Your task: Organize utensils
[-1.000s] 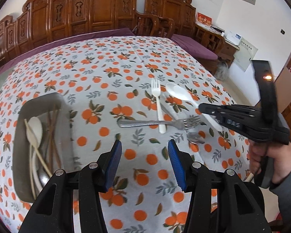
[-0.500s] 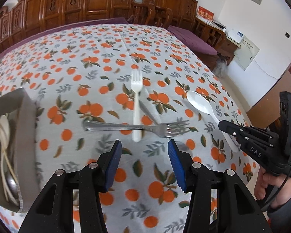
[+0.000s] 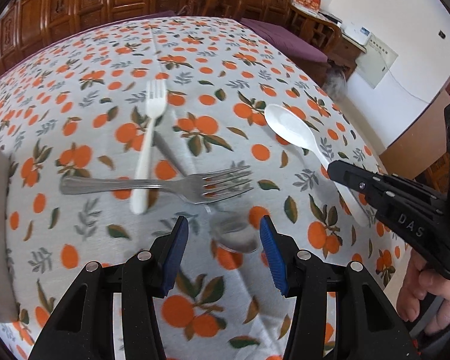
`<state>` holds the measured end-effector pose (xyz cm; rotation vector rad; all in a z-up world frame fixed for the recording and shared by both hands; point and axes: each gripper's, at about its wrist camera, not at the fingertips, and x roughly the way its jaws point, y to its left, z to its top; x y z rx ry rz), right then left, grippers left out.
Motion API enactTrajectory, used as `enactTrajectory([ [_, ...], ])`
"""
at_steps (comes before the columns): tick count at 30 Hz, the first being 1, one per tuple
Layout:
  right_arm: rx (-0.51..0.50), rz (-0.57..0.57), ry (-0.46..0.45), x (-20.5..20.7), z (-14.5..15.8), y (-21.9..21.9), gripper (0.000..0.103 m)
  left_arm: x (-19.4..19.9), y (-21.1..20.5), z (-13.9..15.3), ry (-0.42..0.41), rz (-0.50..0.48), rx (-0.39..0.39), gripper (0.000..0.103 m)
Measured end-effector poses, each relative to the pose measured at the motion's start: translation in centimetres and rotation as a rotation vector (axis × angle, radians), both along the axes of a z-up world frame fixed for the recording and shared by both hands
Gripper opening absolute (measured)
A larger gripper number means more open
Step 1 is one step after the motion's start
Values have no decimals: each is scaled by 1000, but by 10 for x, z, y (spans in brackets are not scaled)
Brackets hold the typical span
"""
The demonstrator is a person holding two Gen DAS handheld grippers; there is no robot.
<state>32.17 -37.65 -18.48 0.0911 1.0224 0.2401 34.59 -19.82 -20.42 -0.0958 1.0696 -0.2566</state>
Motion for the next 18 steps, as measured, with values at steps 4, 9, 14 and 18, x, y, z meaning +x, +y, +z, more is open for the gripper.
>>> enactTrajectory([
  [4,7,-11,1,0,1,-5,4,2,-13,-4,-12,-18,52,47],
  [9,13,-14,1,0,1,-7,4,2,-22,-8,-19,-57,138,46],
  [14,11,-2,-2,-2,3,-3,4,0,-24,-10,-31,-73,197,30],
  [18,8,5,-4,-2,4,0,4,-7,-16,-5,-36,-86,182,10],
])
